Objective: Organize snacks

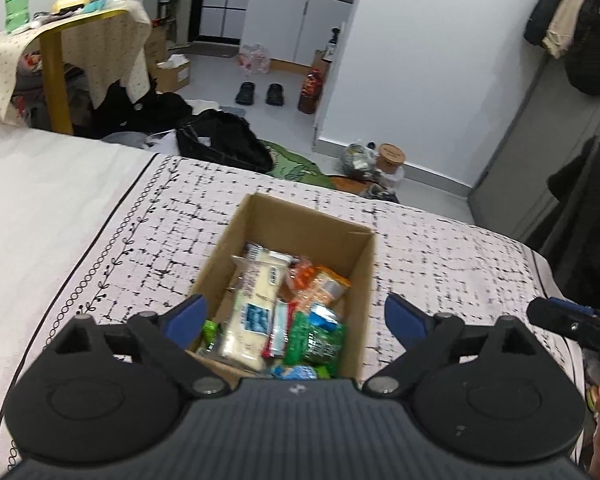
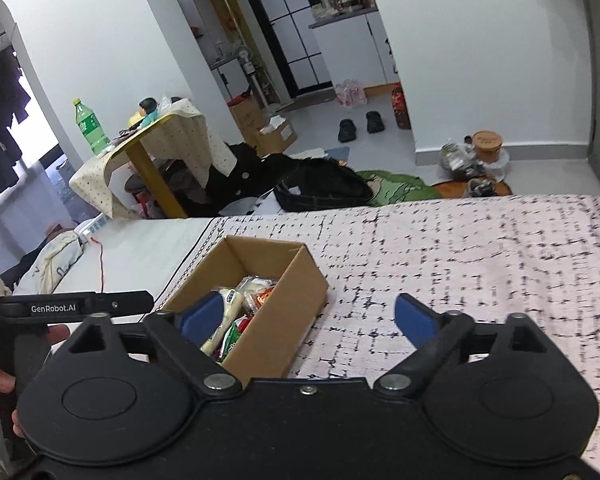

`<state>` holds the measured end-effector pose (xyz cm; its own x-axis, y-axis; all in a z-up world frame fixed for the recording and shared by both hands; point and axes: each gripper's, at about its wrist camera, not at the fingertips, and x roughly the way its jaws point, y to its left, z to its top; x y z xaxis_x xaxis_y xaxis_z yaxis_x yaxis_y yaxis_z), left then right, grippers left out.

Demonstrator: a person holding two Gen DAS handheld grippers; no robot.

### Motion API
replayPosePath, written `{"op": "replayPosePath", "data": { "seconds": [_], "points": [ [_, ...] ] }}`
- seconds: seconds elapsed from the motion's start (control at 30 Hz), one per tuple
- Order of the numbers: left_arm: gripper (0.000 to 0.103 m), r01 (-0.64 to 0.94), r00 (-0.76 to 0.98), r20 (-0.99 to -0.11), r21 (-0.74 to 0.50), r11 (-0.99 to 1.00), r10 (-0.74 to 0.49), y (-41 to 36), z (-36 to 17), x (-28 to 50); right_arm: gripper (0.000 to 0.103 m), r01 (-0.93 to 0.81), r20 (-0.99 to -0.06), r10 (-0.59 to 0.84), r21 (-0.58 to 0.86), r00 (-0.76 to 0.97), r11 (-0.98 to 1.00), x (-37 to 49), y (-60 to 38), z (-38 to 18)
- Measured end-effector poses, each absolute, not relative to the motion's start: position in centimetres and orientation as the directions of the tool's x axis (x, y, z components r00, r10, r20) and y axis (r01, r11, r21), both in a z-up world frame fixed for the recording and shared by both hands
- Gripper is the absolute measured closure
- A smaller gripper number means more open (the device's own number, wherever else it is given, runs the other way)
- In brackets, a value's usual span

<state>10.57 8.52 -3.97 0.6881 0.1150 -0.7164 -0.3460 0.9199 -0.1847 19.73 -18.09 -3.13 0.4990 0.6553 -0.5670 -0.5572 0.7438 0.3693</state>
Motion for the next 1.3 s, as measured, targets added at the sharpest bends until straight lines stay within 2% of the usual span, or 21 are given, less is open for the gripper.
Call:
{"op": "replayPosePath", "data": {
  "seconds": [0.1,0.17,0.8,1.3],
  "points": [
    [0.003,-0.321,0.697,-0.711,-0.186,0.929,0.098,7.9,-3.3,10.1,0.0,-0.559,-0.571,0.645,0.352,0.507,0.751,18.8,-18.8,-2.1],
    [0.0,-0.307,0.704,-0.704,-0.184,0.934,0.093,7.7,-2.8,9.7,0.0,-0.561,-0.568,0.641,0.341,0.517,0.755,18.2,-19.2,-1.3],
    [0.0,-0.216,0.737,-0.673,-0.148,0.965,0.062,5.0,1.9,4.7,0.0,-0.526,-0.555,0.599,0.309,0.577,0.792,12.2,-22.4,3.3],
    [0.0,-0.152,0.729,-0.683,-0.115,0.982,0.033,3.2,3.2,0.4,0.0,-0.509,-0.579,0.578,0.299,0.576,0.807,7.6,-23.2,3.6]
  ]
}}
